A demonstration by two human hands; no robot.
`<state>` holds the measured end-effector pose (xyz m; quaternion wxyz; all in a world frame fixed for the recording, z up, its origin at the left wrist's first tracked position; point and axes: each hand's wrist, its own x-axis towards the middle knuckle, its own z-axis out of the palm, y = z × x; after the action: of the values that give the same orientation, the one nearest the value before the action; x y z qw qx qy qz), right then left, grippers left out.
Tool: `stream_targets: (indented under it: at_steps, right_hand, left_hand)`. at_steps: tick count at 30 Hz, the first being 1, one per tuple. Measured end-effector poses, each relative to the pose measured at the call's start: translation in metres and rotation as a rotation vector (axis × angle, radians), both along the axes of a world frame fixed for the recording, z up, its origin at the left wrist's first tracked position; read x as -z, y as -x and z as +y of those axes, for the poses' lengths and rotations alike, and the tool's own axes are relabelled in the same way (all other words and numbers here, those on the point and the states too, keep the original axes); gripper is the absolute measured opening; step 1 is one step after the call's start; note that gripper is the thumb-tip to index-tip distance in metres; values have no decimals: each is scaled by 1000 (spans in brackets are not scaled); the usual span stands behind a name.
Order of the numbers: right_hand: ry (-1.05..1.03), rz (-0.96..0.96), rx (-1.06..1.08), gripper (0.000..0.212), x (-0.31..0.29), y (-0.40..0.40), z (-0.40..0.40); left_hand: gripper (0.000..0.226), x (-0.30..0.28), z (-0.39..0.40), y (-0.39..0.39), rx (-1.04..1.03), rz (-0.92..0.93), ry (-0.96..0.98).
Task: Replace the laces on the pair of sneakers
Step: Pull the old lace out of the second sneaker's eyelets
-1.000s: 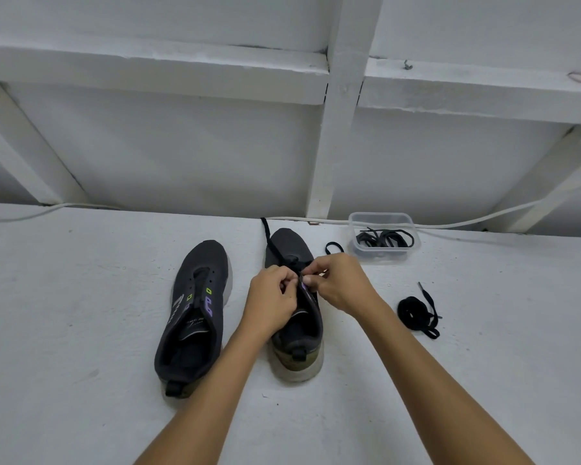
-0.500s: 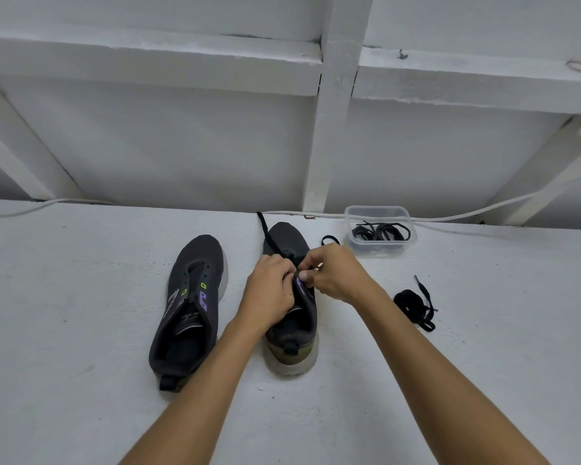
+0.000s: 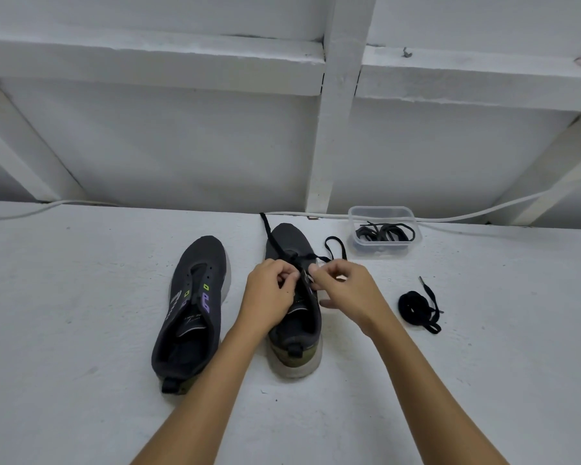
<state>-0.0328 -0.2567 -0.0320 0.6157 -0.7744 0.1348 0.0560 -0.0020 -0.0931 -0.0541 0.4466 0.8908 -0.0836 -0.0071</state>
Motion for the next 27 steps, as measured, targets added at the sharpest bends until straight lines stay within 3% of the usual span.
stream_targets:
  at_steps: [3,6,17,23,27]
  right_hand:
    - [70,34,-82,41,1,3,-1]
    - [76,60,-119,28,-5,-2,0]
    - [332,-17,-81,17,8,-3,12]
    - [142,52,61,23,19,-3,9]
    - [155,25,121,24,23,1,15]
  left_hand:
    - [10,0,2,1,-13,49,79]
    - [11,-1,2,0,-23,65,101]
    - [8,-2,1,2,-34,42,92]
    - [10,-2,-4,3,5,-61,-65]
    - [16,-5,-7,3,26,-120,-184]
